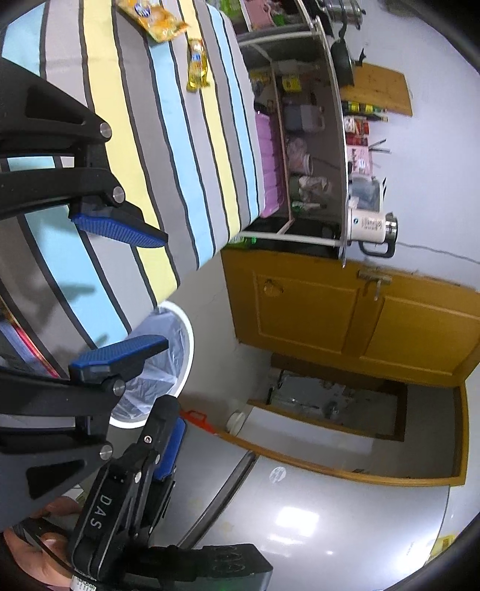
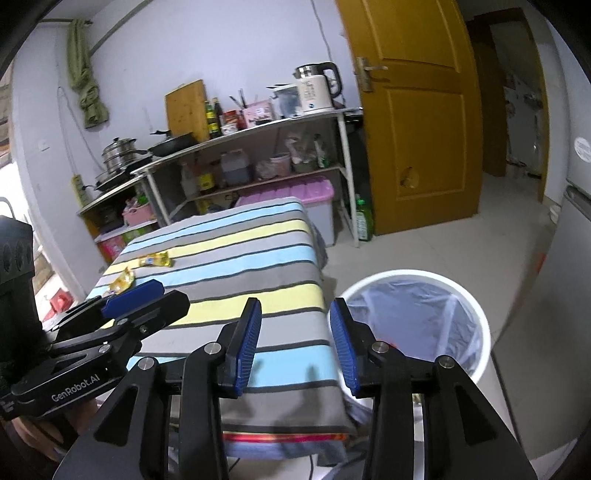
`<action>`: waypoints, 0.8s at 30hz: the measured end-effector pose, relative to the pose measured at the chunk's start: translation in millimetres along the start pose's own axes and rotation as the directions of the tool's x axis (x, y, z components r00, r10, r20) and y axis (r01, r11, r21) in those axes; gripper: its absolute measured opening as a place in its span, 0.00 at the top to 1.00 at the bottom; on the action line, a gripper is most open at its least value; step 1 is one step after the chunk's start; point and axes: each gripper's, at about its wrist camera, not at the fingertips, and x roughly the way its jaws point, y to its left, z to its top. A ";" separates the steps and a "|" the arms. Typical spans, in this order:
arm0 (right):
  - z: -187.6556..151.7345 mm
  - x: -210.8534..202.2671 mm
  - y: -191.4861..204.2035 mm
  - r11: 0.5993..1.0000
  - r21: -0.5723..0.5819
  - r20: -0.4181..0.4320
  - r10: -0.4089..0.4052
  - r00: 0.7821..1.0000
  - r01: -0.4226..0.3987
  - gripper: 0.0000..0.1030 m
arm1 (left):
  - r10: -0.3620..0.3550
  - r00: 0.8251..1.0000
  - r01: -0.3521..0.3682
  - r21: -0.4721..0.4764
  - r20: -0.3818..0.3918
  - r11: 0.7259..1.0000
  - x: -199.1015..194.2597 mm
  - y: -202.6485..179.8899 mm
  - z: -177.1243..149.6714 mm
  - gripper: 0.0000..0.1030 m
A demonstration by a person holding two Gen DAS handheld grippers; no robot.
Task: Collect trash
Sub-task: 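Move both tools back over the table toward the orange and gold wrappers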
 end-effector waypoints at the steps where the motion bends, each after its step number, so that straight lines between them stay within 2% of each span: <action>1: 0.3 0.1 4.0 1.000 -0.006 0.002 0.006 1.000 -0.006 0.61 | 0.005 1.000 -0.005 -0.002 0.004 1.000 -3.5 2.1 -0.7 0.53; 11: -1.4 3.4 42.8 0.995 -0.069 0.003 0.075 0.997 -0.075 0.61 | 0.093 0.995 -0.092 -0.036 0.043 0.995 -37.1 29.5 -5.7 0.53; 24: -8.3 21.8 75.2 0.981 -0.113 -0.041 0.154 0.987 -0.158 0.61 | 0.188 0.981 -0.184 -0.085 0.041 0.979 -57.5 60.5 -21.1 0.53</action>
